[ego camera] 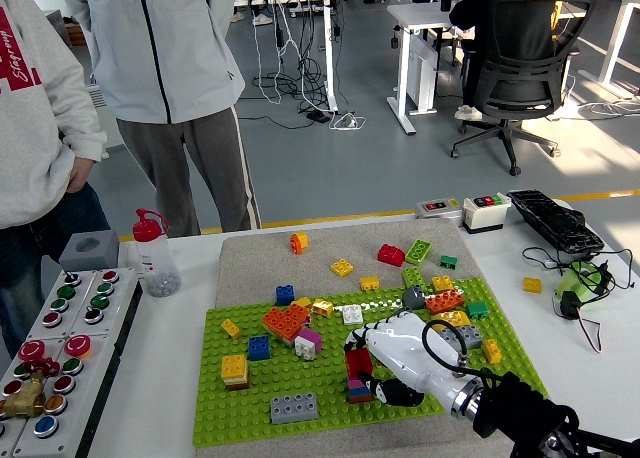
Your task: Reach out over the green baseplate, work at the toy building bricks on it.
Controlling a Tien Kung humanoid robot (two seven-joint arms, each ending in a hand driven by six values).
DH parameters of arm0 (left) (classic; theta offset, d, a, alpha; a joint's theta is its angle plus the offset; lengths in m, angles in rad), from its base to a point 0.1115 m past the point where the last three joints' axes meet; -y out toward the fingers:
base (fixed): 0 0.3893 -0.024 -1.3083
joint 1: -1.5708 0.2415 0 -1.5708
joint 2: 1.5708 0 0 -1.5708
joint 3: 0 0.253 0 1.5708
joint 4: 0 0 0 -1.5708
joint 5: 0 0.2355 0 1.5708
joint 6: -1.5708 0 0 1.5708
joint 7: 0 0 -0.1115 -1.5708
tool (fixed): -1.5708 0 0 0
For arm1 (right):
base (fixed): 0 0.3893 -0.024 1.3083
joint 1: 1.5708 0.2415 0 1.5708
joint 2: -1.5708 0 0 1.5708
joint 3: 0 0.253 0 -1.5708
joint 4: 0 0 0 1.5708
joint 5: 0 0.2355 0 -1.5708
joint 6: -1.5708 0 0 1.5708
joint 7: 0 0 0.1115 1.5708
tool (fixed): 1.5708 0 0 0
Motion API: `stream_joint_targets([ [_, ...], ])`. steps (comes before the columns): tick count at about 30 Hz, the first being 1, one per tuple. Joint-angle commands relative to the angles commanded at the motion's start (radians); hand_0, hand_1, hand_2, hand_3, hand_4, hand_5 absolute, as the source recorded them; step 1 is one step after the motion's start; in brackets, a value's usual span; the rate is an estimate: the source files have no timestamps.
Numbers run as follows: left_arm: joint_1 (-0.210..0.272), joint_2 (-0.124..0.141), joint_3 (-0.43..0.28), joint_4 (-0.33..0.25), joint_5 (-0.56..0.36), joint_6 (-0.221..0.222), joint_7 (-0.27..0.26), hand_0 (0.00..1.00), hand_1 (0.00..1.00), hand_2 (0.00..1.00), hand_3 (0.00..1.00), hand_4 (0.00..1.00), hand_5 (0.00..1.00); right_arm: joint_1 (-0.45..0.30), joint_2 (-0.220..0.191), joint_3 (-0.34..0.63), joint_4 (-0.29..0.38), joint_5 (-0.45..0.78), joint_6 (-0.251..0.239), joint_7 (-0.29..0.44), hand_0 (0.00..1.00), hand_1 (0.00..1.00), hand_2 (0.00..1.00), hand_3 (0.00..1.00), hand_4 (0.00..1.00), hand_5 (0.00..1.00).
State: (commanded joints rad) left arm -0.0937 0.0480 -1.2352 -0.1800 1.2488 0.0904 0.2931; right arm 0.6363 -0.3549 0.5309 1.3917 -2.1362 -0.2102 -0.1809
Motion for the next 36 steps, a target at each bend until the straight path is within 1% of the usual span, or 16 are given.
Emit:
stream_joint_targets([
  [12,0.002,-0.001,-0.001,0.000,0.004,0.000,0.001,0.694,0.715,0.702,0.635,0.386,0.998,0.002,0.003,-0.003,-0.017,0.000,0.000,0.001,0.385,0.521,0.577,0.570,0.507,0.093],
  [36,0.007,-0.001,-0.004,0.000,0.010,0.000,0.003,0.694,0.717,0.703,0.635,0.386,0.998,0.010,0.001,-0.018,-0.010,-0.003,0.008,-0.003,0.383,0.520,0.576,0.568,0.506,0.095],
])
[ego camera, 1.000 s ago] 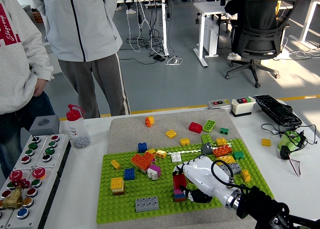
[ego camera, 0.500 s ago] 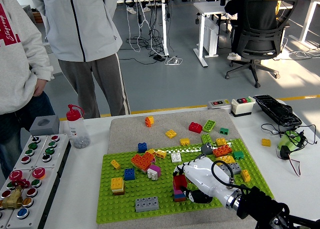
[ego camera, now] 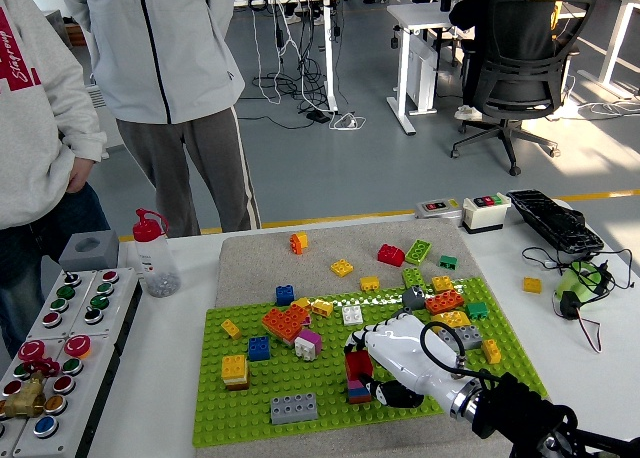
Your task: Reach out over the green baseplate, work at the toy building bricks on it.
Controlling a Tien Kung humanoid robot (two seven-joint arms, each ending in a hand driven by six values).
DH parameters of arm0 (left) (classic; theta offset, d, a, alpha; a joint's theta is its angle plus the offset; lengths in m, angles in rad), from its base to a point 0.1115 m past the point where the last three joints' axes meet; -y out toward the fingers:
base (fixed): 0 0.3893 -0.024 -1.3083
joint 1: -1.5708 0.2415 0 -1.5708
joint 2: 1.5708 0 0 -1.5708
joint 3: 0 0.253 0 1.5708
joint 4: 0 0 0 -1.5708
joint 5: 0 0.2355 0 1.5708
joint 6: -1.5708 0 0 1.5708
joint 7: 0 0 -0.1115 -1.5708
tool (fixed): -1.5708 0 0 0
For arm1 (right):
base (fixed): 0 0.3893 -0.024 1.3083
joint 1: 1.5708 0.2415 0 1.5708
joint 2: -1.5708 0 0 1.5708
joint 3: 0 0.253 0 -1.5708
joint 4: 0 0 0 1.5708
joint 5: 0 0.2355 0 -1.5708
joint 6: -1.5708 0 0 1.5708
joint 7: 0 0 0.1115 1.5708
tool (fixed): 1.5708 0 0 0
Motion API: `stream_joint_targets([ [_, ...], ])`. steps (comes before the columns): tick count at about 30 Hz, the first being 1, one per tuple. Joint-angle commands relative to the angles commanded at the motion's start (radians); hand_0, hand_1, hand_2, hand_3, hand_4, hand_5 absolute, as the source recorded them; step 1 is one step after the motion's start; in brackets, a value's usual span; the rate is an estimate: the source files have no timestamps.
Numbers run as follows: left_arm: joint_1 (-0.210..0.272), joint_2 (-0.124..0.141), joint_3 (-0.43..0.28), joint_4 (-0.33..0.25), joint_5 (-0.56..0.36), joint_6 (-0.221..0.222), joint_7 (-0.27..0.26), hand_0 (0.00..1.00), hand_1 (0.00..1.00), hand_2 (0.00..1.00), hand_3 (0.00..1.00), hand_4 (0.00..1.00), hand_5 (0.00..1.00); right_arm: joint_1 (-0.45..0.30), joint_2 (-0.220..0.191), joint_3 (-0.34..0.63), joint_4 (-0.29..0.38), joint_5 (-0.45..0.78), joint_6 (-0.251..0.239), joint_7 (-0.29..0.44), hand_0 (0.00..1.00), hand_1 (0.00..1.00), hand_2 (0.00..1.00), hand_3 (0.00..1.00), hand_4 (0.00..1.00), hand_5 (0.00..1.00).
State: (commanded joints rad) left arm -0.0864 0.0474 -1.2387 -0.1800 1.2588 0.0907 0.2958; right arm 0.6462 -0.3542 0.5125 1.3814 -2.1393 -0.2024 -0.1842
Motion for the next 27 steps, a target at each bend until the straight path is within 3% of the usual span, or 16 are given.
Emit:
stream_joint_targets([
  [27,-0.007,0.002,0.002,0.000,-0.006,0.001,-0.002,0.694,0.716,0.702,0.635,0.386,0.998,0.018,-0.003,-0.013,0.011,-0.004,0.028,-0.018,0.380,0.519,0.575,0.568,0.504,0.095],
])
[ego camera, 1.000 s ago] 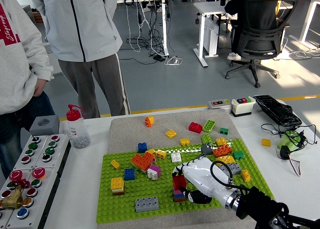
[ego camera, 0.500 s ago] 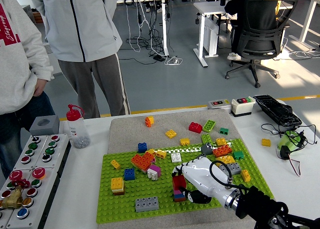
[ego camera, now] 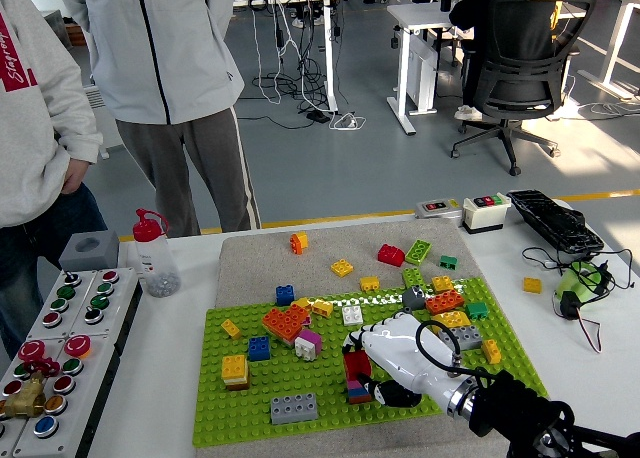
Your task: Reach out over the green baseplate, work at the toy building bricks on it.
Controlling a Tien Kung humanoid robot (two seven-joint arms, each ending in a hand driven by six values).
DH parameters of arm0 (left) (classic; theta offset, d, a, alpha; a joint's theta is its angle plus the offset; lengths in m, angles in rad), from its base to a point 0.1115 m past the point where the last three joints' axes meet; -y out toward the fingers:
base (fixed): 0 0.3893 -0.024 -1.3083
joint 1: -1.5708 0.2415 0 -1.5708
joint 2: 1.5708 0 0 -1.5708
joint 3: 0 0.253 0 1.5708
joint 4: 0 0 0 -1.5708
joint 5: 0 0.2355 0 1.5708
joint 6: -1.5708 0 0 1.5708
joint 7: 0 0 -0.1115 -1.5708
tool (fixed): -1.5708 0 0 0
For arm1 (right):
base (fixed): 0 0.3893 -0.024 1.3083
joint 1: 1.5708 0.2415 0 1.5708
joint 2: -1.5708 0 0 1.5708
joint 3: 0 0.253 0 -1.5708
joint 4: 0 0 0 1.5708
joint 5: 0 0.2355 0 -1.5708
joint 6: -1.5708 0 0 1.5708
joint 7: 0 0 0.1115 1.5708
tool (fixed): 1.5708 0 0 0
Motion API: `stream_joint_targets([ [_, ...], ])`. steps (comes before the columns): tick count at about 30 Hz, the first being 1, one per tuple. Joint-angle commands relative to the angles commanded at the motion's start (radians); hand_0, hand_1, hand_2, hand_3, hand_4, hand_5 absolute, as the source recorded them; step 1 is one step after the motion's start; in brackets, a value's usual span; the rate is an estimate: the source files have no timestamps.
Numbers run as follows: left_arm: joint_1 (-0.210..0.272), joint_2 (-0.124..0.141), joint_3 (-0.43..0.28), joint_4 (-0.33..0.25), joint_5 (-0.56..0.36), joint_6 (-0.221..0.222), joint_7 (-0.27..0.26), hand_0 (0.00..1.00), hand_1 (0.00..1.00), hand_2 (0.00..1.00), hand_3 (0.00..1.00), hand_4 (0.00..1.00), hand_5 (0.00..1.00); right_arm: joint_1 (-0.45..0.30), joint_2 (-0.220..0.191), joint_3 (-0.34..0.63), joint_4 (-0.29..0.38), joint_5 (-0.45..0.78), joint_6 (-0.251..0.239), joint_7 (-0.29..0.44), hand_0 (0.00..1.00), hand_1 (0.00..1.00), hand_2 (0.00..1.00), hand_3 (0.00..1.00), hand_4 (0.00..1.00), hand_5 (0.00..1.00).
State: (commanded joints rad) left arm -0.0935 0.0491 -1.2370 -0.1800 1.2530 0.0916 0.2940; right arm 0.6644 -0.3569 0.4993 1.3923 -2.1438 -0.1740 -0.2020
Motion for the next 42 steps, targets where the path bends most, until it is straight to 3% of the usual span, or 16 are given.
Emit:
stream_joint_targets([
  [42,0.005,0.000,-0.003,0.000,0.011,0.001,0.002,0.694,0.716,0.703,0.635,0.386,0.998,0.023,-0.007,-0.016,0.048,-0.006,0.091,-0.082,0.375,0.516,0.574,0.564,0.495,0.104],
])
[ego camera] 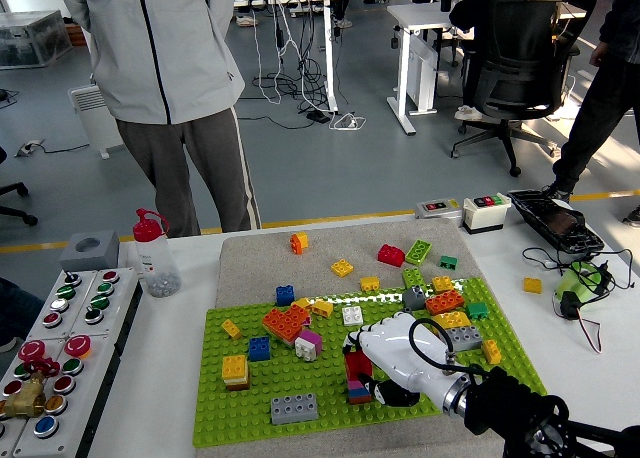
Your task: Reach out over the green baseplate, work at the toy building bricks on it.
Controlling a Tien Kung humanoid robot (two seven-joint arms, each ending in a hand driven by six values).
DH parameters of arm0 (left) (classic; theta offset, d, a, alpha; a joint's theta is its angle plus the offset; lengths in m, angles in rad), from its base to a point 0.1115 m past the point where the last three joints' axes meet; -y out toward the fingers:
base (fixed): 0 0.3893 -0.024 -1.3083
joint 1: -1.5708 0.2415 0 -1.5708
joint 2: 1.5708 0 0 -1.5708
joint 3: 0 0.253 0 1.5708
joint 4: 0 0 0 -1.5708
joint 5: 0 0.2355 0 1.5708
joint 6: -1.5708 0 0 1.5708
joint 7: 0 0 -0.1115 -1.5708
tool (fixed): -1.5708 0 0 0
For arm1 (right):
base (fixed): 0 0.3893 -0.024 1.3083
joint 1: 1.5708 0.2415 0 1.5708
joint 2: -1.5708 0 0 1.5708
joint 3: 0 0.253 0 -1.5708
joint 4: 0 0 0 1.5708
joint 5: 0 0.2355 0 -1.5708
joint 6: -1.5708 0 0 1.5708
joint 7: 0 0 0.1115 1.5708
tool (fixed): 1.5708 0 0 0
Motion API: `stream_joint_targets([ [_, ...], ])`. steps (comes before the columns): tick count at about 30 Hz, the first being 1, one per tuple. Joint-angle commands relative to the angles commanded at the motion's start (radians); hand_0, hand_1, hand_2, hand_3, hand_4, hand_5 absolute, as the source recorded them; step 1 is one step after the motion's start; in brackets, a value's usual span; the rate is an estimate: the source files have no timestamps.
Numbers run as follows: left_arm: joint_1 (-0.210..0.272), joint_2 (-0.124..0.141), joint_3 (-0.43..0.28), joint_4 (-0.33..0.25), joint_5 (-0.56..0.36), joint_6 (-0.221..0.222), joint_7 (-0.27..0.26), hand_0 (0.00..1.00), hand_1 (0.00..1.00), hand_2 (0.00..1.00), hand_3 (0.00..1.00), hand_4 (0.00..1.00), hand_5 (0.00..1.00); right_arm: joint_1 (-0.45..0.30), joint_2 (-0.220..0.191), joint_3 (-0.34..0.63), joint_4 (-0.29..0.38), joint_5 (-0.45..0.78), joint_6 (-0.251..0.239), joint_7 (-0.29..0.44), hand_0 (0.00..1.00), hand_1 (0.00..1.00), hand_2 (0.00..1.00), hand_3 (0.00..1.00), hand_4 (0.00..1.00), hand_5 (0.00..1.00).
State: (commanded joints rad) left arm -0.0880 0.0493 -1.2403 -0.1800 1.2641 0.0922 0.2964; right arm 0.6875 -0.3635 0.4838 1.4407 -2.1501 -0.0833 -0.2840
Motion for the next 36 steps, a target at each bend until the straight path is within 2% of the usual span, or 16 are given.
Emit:
stream_joint_targets([
  [20,-0.005,0.002,0.005,0.000,-0.008,-0.001,-0.001,0.695,0.716,0.702,0.635,0.385,0.998,0.001,0.007,0.006,0.025,0.018,0.037,-0.047,0.371,0.500,0.561,0.564,0.494,0.122],
  [36,-0.006,0.002,0.006,0.000,-0.010,-0.001,-0.001,0.695,0.715,0.702,0.635,0.386,0.998,-0.006,0.012,0.010,0.011,0.036,0.045,-0.060,0.368,0.496,0.559,0.564,0.496,0.127],
])
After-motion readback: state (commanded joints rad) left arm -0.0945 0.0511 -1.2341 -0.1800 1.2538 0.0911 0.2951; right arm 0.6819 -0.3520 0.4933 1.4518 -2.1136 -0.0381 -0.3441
